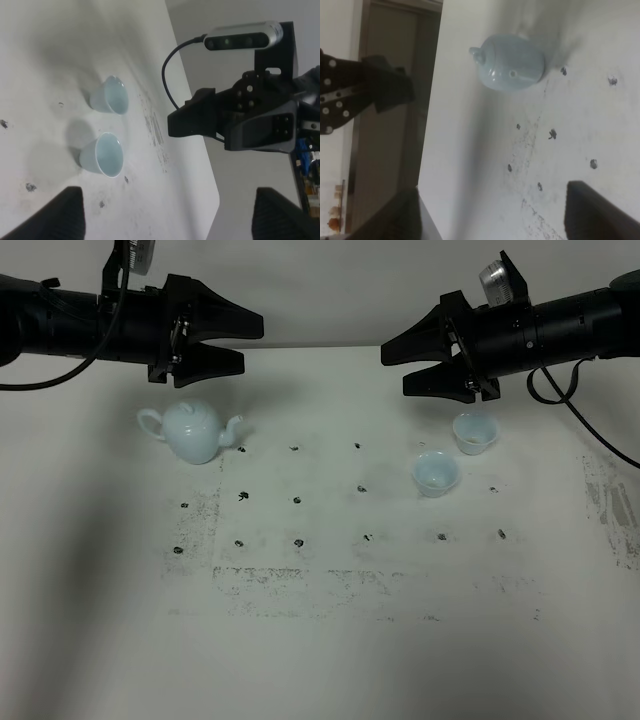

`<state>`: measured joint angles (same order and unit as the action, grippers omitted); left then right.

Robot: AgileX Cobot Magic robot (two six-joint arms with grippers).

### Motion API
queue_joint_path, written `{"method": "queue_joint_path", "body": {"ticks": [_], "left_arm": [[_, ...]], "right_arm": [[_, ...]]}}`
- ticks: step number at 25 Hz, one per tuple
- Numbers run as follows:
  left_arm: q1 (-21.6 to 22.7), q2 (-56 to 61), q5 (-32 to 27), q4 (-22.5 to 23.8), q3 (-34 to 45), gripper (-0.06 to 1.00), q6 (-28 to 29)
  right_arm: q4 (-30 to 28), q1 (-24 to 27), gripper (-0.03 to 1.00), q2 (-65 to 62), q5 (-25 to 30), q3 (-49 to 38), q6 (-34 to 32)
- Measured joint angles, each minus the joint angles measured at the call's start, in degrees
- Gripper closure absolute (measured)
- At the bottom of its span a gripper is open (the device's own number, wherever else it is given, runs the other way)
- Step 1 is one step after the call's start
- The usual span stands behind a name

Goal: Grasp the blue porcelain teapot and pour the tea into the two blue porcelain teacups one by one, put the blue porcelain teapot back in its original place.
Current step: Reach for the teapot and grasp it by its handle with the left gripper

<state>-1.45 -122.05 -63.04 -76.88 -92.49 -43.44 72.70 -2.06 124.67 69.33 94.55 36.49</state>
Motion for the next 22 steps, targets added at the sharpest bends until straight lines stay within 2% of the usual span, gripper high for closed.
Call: {"method": "queue_joint_path", "body": {"ticks": [10,13,16,22], "left_arm": [[0.0,0.0,-0.1,0.0,0.0,0.88,0.0],[0.0,0.0,-0.1,0.0,0.0,0.88,0.0],[0.0,0.0,-0.1,0.0,0.0,0.88,0.0],[0.0,0.0,-0.3,0.0,0.0,0.88,0.1]], "right_arm": [[0.0,0.0,0.39,0.0,0.0,0.0,0.5],[-3.4,0.0,0.39,0.0,0.1,1.8,1.4],[-13.1,-0.1,0.39,-1.5,0.1,4.8,-1.9],[-48.4,-3.3,0.39,-7.0,0.3,9.3,-17.8]]}}
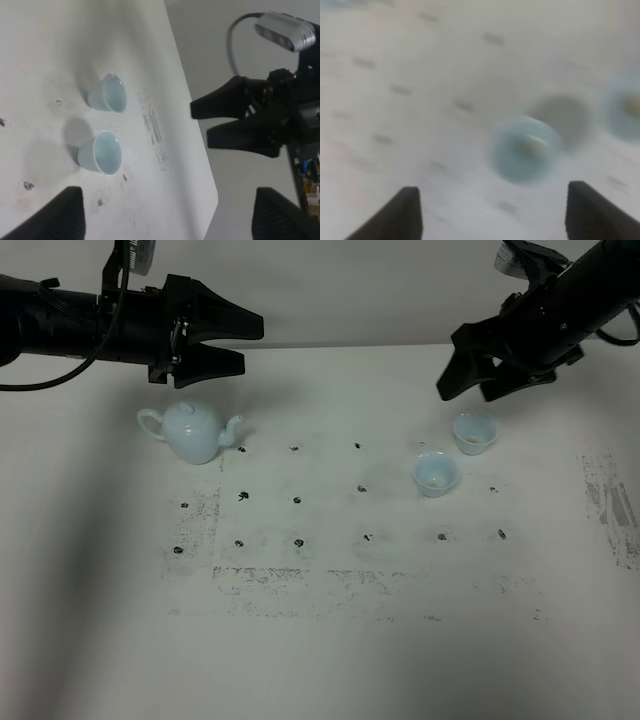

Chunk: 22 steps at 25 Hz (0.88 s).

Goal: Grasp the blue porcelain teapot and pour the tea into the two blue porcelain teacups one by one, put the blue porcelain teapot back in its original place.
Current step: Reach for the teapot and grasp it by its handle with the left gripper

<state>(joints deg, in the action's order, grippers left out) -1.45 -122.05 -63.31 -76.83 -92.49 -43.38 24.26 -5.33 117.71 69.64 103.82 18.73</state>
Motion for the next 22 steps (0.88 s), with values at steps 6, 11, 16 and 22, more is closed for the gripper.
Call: {"method": "queue_joint_path", "body": {"ticks": [6,11,16,22], "left_arm": [[0.0,0.0,-0.4,0.0,0.0,0.88,0.7],[0.0,0.0,-1.1,0.0,0.0,0.88,0.8],[0.0,0.0,-1.5,0.0,0.0,0.88,0.9],[0.0,0.0,-1.5,0.0,0.0,0.88,0.9]], "right_arm": [[-20.2,-1.6,0.39,-0.7,0.1,-0.1,-10.8],[-21.5,-1.6,0.39,-2.1,0.1,-1.8,-12.3],[-21.6,-1.6,0.39,-6.6,0.0,-5.8,-13.8],[-22.2,-1.6,0.39,-20.5,0.1,-19.2,-13.9]]}}
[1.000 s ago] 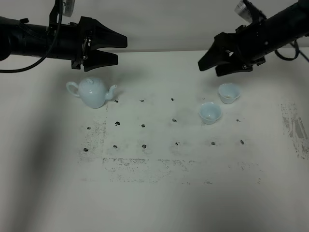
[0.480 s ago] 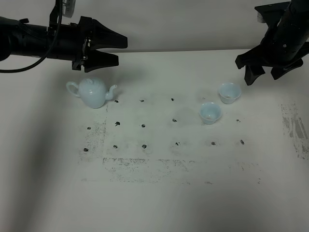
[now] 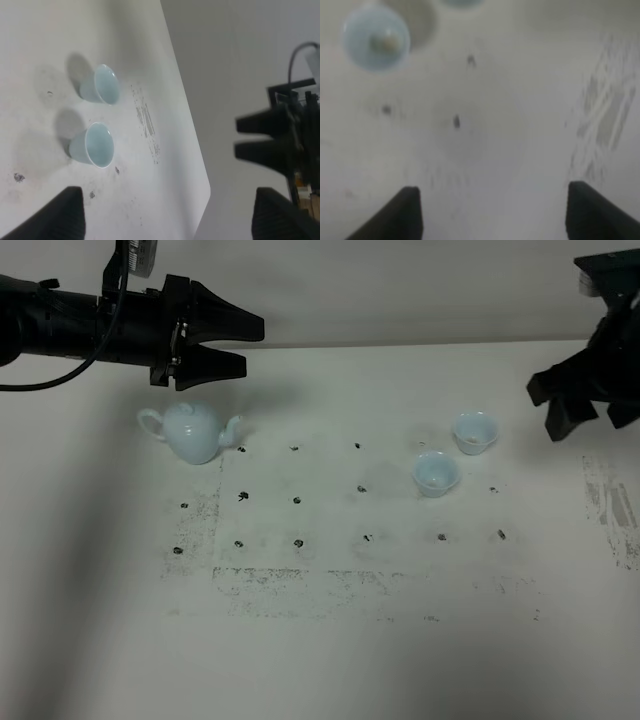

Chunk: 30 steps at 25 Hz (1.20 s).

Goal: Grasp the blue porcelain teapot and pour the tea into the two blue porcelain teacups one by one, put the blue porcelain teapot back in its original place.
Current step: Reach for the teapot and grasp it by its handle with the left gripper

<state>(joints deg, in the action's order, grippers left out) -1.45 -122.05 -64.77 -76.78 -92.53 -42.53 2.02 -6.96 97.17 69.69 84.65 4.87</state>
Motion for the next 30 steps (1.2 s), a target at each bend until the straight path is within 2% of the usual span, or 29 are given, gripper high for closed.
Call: {"method": "queue_joint_path", "body": {"ticks": [13,18,24,30], "left_arm": [[0.0,0.0,-0.7,0.1,0.0,0.88,0.0],[0.0,0.0,-0.9,0.4,0.0,0.88,-0.1],[0.0,0.0,-1.1,0.4,0.0,0.88,0.0],[0.0,0.0,-1.1,0.4,0.0,0.88,0.0]], "right_arm": [[-0.2,0.0,0.43,-42.3,0.0,-40.1,-0.6],[-0.5,0.0,0.44,-60.4,-4.9,-51.7,-1.7],[-1.5,0.0,0.44,-78.9,-5.6,-54.5,-2.1],[-1.6,0.0,0.44,-88.6,-5.7,-54.6,-2.5]]}}
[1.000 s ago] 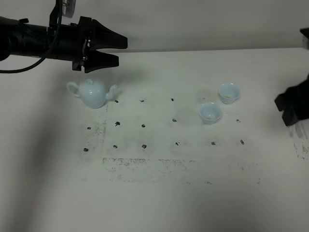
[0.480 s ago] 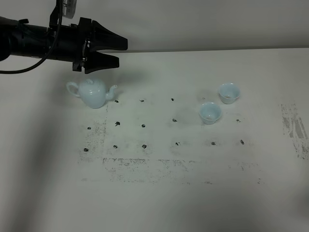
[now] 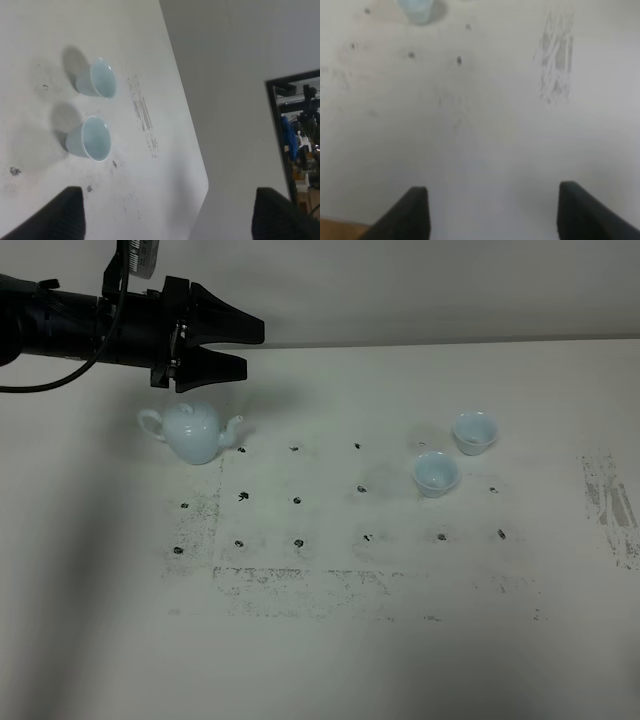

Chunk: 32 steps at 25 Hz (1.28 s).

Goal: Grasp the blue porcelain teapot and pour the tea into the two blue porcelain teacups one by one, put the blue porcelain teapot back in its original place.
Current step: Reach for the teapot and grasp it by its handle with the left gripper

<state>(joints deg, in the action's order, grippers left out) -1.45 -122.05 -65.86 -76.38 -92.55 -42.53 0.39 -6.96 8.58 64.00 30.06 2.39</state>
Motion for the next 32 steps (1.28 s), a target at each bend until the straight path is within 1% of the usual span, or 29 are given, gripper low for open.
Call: {"method": "queue_joint_path", "body": {"ticks": [7,12,14,21,25,28,30,32], "left_arm": [[0.0,0.0,-0.2,0.0,0.0,0.88,0.0],[0.0,0.0,-0.2,0.9,0.0,0.88,0.0],[0.0,0.0,-0.2,2.0,0.0,0.88,0.0],[0.1,0.0,0.8,2.5,-0.7,0.88,0.2],[0.1,0.0,0.8,2.9,-3.2,0.88,0.5],[0.6,0.0,0.8,4.7,-7.5,0.88,2.6],[1.3,0.0,0.8,7.8,-11.4,0.88,5.3],[2.3,0.0,0.8,12.4,-14.9,0.88,8.9]], "right_arm": [[0.0,0.4,0.45,-4.3,-0.1,0.0,0.0],[0.0,5.9,0.45,-8.6,-0.1,0.0,0.0],[0.0,6.8,0.45,-8.9,-0.1,-0.1,0.0],[0.0,6.9,0.45,-8.9,-0.1,-0.1,-0.4],[0.1,6.9,0.45,-8.9,-0.1,-0.1,-0.4],[0.1,6.9,0.45,-8.9,-0.1,-0.1,-0.4],[0.1,6.9,0.45,-9.0,-0.1,-0.1,-0.4],[0.1,6.9,0.45,-9.0,-0.1,-0.1,-0.4]]}}
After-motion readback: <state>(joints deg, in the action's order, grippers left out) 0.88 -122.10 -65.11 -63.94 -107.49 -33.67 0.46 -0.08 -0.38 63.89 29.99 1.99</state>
